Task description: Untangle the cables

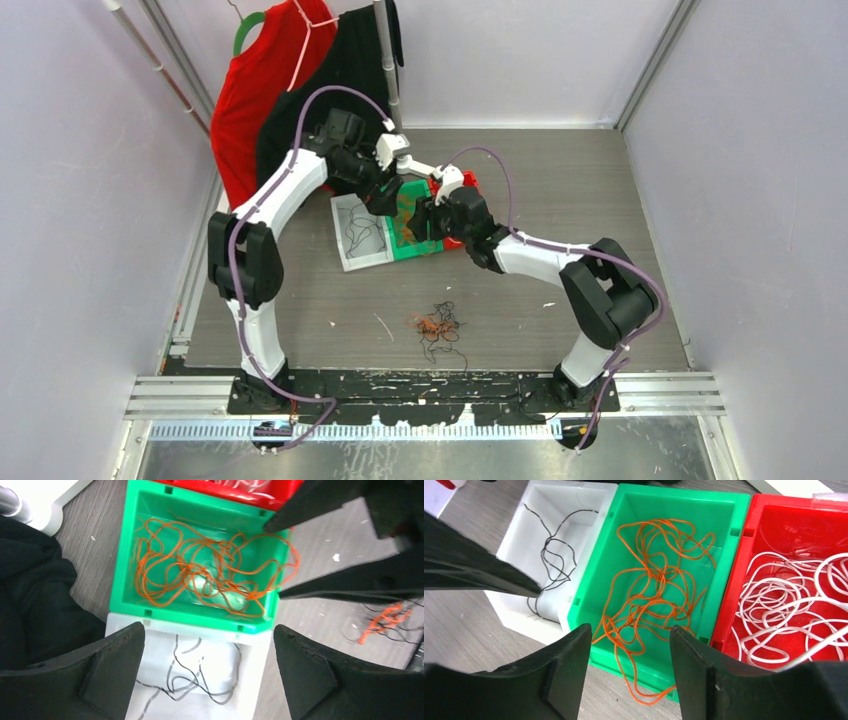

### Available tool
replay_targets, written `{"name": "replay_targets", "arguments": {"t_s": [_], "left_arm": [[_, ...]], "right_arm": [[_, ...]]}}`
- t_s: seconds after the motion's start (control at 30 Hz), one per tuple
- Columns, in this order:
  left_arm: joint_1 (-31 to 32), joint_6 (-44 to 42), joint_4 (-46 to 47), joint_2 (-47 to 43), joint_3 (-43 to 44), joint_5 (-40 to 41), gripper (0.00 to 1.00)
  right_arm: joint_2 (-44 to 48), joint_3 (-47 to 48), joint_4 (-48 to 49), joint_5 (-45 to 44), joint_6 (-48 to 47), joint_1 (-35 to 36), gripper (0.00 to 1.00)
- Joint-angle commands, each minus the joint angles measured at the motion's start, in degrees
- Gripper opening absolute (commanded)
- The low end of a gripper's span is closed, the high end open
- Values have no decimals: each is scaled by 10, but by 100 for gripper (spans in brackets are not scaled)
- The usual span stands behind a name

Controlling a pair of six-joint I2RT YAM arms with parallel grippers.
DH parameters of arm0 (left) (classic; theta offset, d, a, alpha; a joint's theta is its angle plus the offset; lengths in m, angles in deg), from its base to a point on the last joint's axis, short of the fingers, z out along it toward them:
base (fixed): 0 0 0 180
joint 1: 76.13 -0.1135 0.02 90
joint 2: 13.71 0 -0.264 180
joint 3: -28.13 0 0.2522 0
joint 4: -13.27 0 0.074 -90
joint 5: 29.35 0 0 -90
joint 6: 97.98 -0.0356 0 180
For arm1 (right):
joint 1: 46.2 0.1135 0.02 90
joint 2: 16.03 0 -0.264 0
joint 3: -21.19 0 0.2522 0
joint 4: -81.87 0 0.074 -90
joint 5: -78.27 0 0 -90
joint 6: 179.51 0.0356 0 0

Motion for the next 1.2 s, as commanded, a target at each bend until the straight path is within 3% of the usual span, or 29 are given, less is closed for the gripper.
{"name": "replay_targets", "arguments": {"t_s": [0.0,0.2,0.33,0.47,0.67,0.97,1.17], "left_arm": [[-4,17,-69,-82,29,-76,100],[22,44,-83,-173,-116,-120,91],[80,31,-58,-219,-249,-110,88],[149,31,-29,-207,-324,-97,83],[198,34,30,-144,-346,-68,79],[221,49,103,-91,-350,-43,76],[239,51,123,-76,-347,-22,65]], "right_arm": [[90,-7,13,13,-3,-2,66],[233,-96,-35,17,16,1,69],[355,-171,-100,-10,30,2,69],[448,-224,-147,-36,42,1,67],[497,-252,-189,-55,45,1,63],[479,-256,-172,-61,55,1,61],[475,-258,-156,-61,63,1,60]]}}
